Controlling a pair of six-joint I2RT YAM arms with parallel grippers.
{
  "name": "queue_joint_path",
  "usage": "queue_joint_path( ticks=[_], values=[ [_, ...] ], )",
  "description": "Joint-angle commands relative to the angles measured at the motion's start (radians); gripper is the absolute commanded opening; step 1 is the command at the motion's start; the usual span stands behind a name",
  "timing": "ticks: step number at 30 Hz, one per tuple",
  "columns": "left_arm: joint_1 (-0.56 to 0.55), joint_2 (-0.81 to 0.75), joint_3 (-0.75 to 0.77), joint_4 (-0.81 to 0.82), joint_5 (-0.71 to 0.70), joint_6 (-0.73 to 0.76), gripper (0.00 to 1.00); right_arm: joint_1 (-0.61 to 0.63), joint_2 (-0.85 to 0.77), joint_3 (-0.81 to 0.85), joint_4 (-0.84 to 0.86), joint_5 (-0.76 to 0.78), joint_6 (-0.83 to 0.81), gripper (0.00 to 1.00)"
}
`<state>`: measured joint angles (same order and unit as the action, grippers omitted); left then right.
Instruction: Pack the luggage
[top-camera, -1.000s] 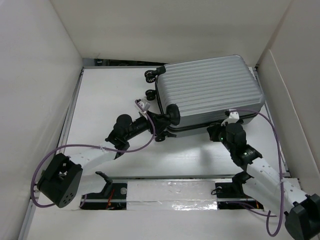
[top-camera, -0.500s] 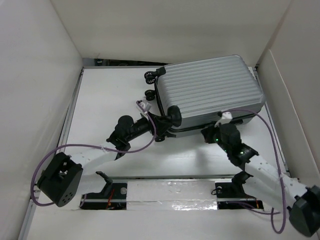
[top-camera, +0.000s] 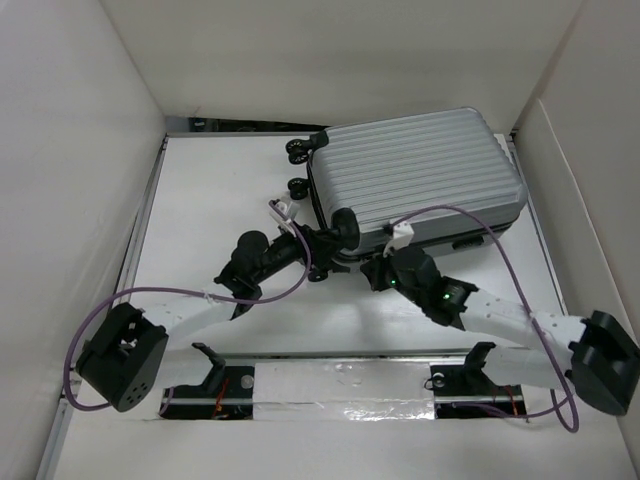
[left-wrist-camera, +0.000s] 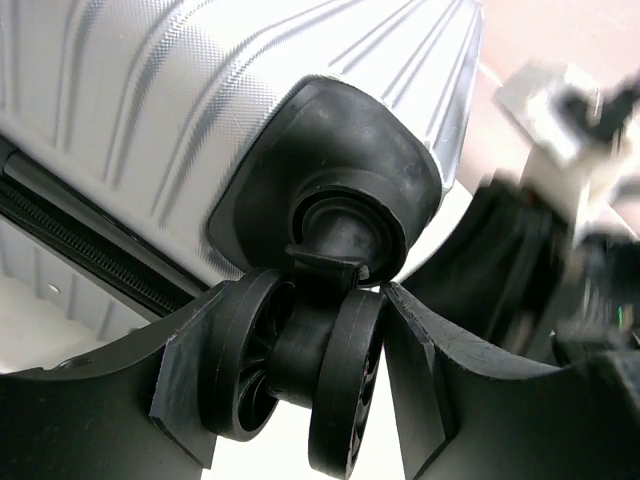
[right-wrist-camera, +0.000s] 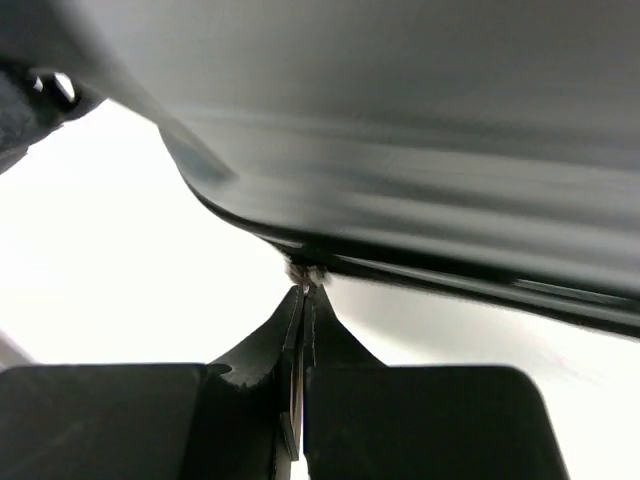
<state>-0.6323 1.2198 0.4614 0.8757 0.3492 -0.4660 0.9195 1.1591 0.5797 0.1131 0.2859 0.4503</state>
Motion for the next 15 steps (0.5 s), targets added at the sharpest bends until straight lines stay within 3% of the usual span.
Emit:
queue_joint_path(
  ticks=[1,7,10,15],
  values=[
    [0.014,-0.075,0.030,0.059,-0.104,-0.022,0.00,-0.132,-0.155,-0.082,-0.048,-0.050,0.059,0.00],
    [0.074,-0.161,0.023,0.017,-0.145,-0.034,0.00,-0.457,-0.461,-0.204,-0.161,-0.137,0.036,0.00],
    [0.074,-0.137,0.022,0.040,-0.109,-0.043,0.00,-0.475,-0.458,-0.202,-0.145,-0.247,0.002,0.00],
    [0.074,-0.112,0.022,0.062,-0.078,-0.051,0.00,-0.377,-0.386,-0.158,-0.143,-0.240,-0.021,0.00]
  ],
)
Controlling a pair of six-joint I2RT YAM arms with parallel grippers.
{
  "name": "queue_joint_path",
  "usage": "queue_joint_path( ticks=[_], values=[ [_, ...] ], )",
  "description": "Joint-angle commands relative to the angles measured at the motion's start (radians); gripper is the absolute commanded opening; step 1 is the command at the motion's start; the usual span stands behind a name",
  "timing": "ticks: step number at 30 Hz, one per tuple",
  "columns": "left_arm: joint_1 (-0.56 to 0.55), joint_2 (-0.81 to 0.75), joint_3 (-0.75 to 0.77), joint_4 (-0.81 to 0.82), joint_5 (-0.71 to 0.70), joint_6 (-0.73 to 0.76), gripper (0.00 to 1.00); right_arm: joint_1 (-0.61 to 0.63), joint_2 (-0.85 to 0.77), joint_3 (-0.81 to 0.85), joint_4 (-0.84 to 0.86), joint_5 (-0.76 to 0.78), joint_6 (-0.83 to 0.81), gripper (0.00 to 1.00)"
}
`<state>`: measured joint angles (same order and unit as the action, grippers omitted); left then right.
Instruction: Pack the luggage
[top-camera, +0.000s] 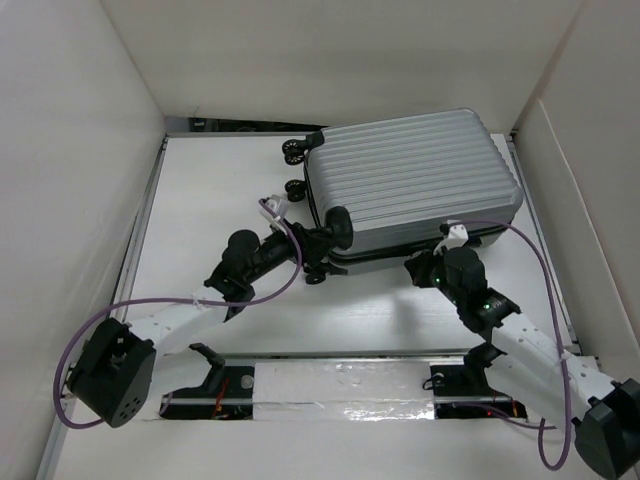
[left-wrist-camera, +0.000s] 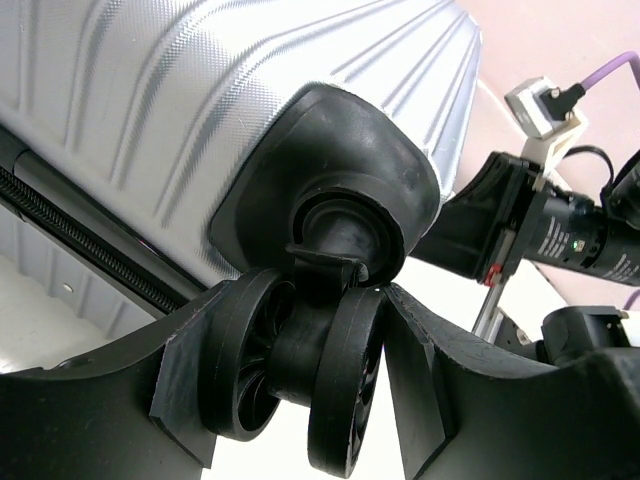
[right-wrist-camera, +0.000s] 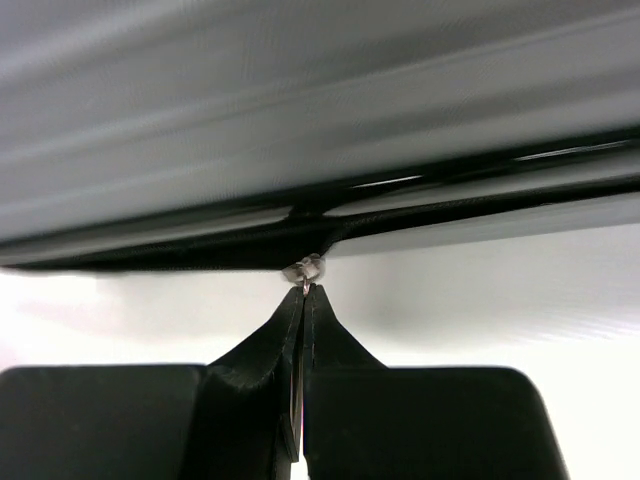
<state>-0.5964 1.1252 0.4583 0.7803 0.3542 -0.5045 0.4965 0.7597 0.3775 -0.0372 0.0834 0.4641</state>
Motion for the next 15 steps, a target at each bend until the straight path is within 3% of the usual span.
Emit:
queue_joint_path(
  ticks=[1,5,6,9,12,15],
  values=[
    [0.038,-0.009,0.028,0.160,-0.068,-0.015,0.00,0.069,0.018,0.043,0.025,-0.042,-0.030,0.00],
    [-0.006,0.042,0.046,0.198,-0.046,-0.022,0.00,0.268,0.128,0.089,0.150,-0.031,0.024,0.00],
    [-0.006,0.060,0.048,0.227,-0.020,-0.038,0.00,0.378,0.229,0.115,0.170,-0.013,0.028,0.00],
    [-0.006,0.111,0.057,0.278,0.038,-0.089,0.00,0.496,0.439,0.289,0.203,0.041,0.010,0.00],
    [-0.006,0.081,0.048,0.251,0.011,-0.080,0.00,0.507,0.477,0.304,0.221,0.062,0.005,0.00],
    [-0.006,0.016,0.051,0.180,-0.055,-0.039,0.00,0.453,0.383,0.252,0.180,0.101,-0.010,0.00]
  ],
)
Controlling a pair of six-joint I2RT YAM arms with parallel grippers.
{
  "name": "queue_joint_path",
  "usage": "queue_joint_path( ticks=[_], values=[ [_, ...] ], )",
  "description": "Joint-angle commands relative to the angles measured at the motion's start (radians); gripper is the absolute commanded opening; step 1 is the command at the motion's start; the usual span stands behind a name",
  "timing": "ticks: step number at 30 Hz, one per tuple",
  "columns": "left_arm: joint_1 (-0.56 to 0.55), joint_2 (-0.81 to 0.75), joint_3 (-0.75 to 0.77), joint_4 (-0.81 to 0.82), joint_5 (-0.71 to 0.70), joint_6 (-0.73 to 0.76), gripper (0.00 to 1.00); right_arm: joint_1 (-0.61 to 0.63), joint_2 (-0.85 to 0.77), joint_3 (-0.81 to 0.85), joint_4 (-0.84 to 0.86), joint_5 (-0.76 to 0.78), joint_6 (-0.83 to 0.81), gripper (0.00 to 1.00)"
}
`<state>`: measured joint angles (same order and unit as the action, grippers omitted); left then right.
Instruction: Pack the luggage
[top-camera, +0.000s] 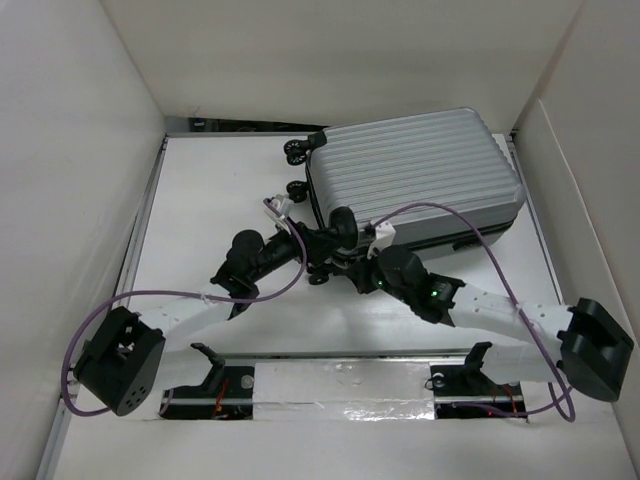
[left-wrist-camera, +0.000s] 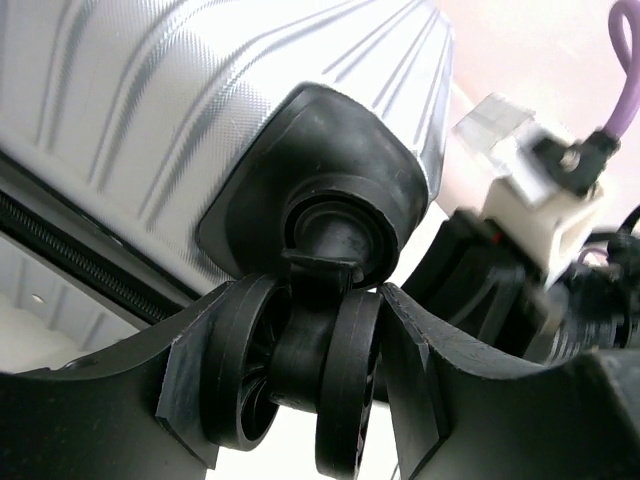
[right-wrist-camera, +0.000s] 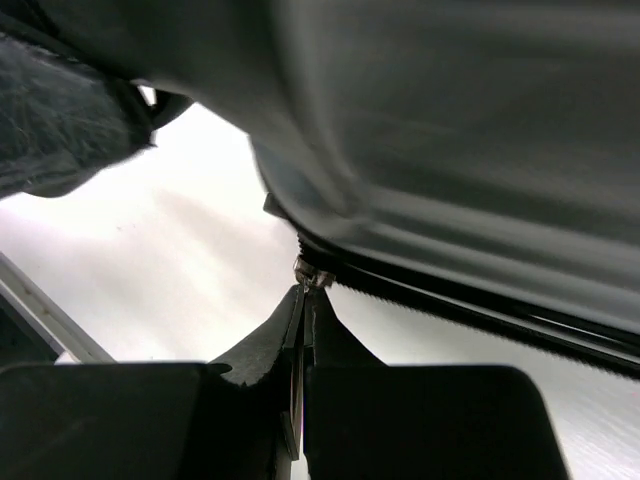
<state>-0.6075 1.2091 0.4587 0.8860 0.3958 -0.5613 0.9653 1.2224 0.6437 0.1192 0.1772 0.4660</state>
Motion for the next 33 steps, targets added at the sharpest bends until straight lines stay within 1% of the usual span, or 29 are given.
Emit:
queue_joint_path(
  ticks=[1,2,3,5,7,8,11,13,17,23,27,29,33],
  values=[
    [0.005,-0.086,0.054,0.070,-0.110,0.024,0.00,-0.039,-0.151,-0.033,-0.002,0.011,-0.013,0.00],
    [0.005,-0.089,0.057,0.068,-0.110,0.026,0.00,-0.087,-0.187,-0.050,-0.010,-0.002,-0.026,0.00],
    [0.005,-0.086,0.060,0.070,-0.106,0.024,0.00,-0.108,-0.220,-0.082,-0.010,-0.021,-0.030,0.00],
    [0.005,-0.059,0.069,0.094,-0.074,0.015,0.00,-0.132,-0.270,-0.095,0.013,-0.086,-0.041,0.00],
    [0.005,-0.030,0.070,0.116,-0.055,-0.006,0.00,-0.132,-0.250,-0.076,0.020,-0.111,-0.044,0.00],
    [0.005,-0.022,0.070,0.126,-0.046,-0.011,0.00,-0.113,-0.210,-0.066,0.017,-0.116,-0.049,0.00],
    [0.005,-0.022,0.075,0.114,-0.049,-0.009,0.00,-0.080,-0.169,-0.050,0.008,-0.087,-0.043,0.00],
    [0.005,-0.039,0.077,0.099,-0.066,0.004,0.00,-0.080,-0.181,-0.071,0.022,-0.085,-0.040,0.00],
    [0.014,-0.057,0.071,0.090,-0.075,0.001,0.00,-0.080,-0.250,-0.154,0.014,-0.027,-0.033,0.00],
    [0.014,-0.057,0.066,0.102,-0.075,-0.005,0.00,-0.135,-0.300,-0.211,-0.006,-0.044,-0.024,0.00],
    [0.023,-0.046,0.070,0.102,-0.071,0.000,0.00,-0.145,-0.296,-0.225,-0.001,-0.067,-0.032,0.00],
    [0.023,-0.037,0.066,0.113,-0.065,-0.005,0.00,-0.145,-0.281,-0.219,0.025,-0.108,-0.032,0.00],
    [0.043,-0.039,0.058,0.125,-0.063,-0.023,0.00,-0.125,-0.219,-0.182,0.034,-0.128,-0.041,0.00]
  ],
)
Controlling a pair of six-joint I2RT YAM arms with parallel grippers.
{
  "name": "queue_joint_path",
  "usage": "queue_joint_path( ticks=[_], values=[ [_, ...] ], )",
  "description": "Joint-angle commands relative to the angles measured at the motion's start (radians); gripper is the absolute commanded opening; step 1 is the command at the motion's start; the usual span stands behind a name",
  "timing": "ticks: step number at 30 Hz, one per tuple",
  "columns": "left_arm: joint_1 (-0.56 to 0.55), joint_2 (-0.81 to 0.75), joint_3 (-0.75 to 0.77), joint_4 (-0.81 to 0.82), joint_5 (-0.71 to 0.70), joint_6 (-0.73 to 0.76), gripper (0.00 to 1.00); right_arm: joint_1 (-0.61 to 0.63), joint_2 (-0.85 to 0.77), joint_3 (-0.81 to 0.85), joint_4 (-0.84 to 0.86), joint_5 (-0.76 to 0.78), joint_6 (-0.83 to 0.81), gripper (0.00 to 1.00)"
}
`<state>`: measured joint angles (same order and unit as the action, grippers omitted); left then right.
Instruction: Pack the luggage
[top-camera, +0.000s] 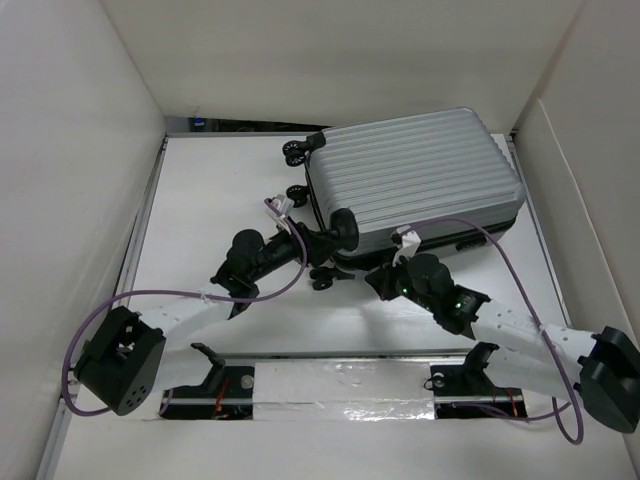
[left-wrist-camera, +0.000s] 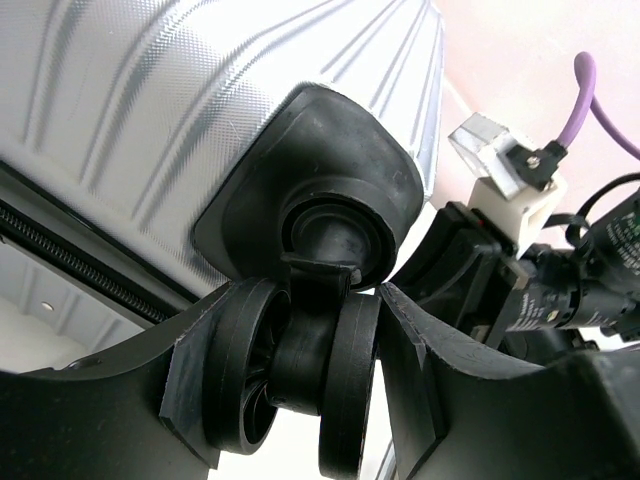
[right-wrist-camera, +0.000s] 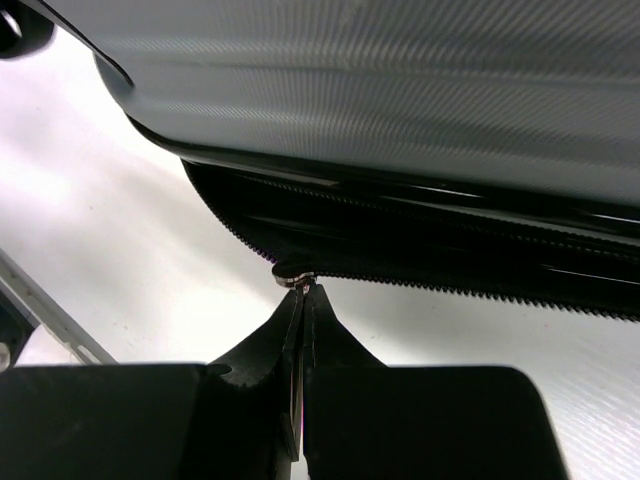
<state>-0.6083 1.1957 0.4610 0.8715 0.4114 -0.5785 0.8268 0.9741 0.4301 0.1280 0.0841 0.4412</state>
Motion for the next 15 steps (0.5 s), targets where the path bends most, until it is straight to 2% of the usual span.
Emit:
queue_joint_path(
  ticks=[1,4,8,12,15],
  values=[
    [0.044,-0.033,0.054,0.139,-0.082,-0.012,0.00,0.029,0.035,0.038,0.031,-0.037,-0.021,0.00],
    [0.044,-0.035,0.057,0.139,-0.080,-0.012,0.00,0.043,0.066,0.065,0.067,-0.058,-0.027,0.00],
    [0.044,-0.015,0.056,0.181,-0.036,-0.043,0.00,0.119,0.162,0.128,0.150,-0.076,-0.029,0.00],
    [0.044,-0.004,0.051,0.185,-0.028,-0.046,0.00,0.188,0.255,0.255,0.147,-0.044,-0.050,0.00],
    [0.044,-0.021,0.048,0.169,-0.040,-0.032,0.00,0.189,0.252,0.268,0.133,-0.018,-0.055,0.00]
  ],
)
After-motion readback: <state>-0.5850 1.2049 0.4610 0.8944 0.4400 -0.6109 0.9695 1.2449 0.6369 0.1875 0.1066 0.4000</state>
